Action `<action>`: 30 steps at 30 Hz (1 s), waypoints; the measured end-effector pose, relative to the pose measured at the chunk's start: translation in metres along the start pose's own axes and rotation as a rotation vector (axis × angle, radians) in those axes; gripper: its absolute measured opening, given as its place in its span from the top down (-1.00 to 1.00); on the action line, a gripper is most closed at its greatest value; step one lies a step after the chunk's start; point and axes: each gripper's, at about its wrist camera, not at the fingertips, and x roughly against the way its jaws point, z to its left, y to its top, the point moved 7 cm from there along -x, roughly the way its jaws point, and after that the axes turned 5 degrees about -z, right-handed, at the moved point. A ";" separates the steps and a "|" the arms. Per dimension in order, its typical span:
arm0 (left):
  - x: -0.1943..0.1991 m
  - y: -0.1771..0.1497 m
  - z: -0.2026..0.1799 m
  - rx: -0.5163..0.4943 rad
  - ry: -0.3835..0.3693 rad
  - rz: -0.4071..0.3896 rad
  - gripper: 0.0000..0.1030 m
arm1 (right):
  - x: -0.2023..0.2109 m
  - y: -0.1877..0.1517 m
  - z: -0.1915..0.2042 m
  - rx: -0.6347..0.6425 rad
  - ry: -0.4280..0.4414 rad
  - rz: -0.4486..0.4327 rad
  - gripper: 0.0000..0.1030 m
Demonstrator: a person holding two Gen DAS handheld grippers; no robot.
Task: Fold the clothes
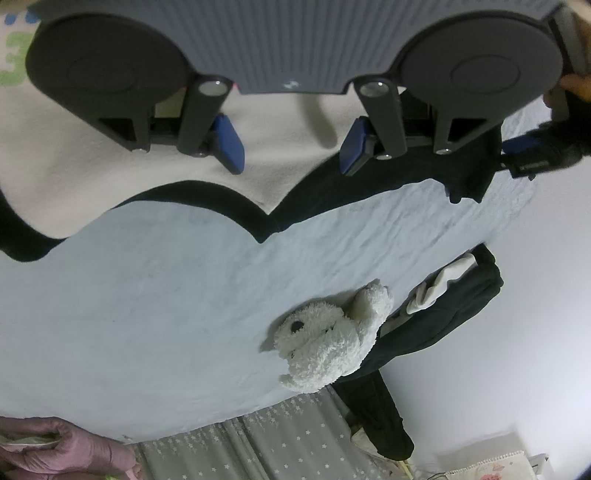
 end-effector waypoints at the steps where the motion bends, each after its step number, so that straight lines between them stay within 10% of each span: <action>1: 0.001 -0.001 -0.002 -0.003 -0.011 -0.006 0.80 | 0.000 0.000 0.000 0.000 0.000 0.000 -0.20; 9: 0.034 0.007 -0.044 -0.091 -0.179 -0.085 0.81 | 0.000 -0.001 0.000 0.002 -0.002 0.000 -0.20; 17: 0.041 -0.023 -0.094 -0.150 -0.523 0.109 0.58 | 0.001 -0.001 0.000 0.000 0.001 0.001 -0.20; 30: 0.031 -0.001 -0.055 0.023 -0.409 0.087 -0.17 | 0.001 -0.001 -0.001 -0.006 0.003 0.002 -0.20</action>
